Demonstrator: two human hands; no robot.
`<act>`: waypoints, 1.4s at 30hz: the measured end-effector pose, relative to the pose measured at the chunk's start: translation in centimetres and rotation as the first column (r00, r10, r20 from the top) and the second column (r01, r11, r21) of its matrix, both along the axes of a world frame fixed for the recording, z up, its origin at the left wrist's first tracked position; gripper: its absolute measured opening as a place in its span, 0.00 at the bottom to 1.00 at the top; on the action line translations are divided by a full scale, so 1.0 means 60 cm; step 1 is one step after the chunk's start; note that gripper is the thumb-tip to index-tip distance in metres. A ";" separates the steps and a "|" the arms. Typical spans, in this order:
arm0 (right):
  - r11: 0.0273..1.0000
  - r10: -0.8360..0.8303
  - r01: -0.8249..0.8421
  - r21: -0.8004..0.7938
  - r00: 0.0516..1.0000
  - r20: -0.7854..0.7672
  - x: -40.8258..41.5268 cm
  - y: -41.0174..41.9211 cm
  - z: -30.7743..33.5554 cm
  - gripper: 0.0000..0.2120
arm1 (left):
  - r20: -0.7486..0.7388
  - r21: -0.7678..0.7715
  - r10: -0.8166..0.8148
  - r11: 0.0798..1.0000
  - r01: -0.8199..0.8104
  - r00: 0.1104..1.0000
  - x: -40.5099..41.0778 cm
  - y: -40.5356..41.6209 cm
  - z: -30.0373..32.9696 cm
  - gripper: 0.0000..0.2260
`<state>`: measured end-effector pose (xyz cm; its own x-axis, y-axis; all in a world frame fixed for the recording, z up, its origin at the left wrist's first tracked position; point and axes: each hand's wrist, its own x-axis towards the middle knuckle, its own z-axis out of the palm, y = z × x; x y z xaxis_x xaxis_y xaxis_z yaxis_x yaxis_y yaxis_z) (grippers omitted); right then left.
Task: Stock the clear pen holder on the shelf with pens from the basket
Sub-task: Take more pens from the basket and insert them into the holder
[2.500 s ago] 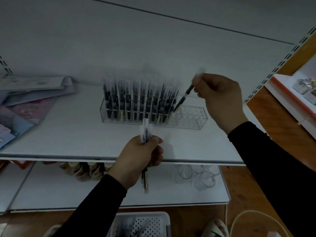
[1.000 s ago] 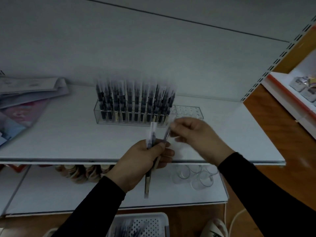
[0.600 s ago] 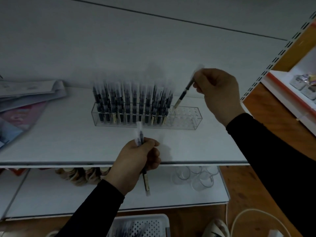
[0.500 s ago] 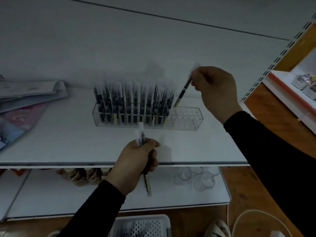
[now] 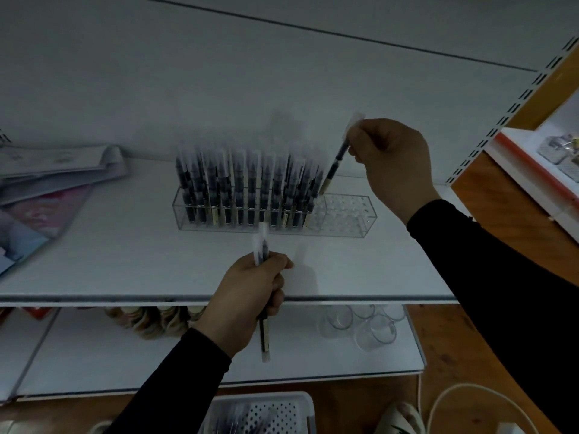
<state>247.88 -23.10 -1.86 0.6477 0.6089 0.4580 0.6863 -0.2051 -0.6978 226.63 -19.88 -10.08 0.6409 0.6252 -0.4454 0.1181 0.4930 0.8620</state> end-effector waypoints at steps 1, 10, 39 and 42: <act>1.000 -0.003 0.003 -0.009 1.000 0.008 0.000 0.000 -0.002 0.09 | -0.001 -0.004 0.001 1.000 -0.001 1.000 0.000 0.000 0.001 0.07; 0.990 0.045 -0.037 -0.138 0.998 0.050 -0.015 0.002 -0.034 0.09 | 0.037 -0.042 -0.027 0.999 0.029 0.999 0.002 0.003 0.003 0.07; 0.777 0.342 -0.620 -0.112 0.564 -0.751 -0.102 -0.095 -0.082 0.10 | 0.263 0.019 -0.292 0.955 0.297 0.920 -0.003 -0.011 0.008 0.10; 0.773 0.339 -0.623 -0.115 0.561 -0.755 -0.100 -0.094 -0.083 0.10 | 0.262 -0.001 -0.313 0.946 0.325 0.913 -0.001 -0.013 0.008 0.11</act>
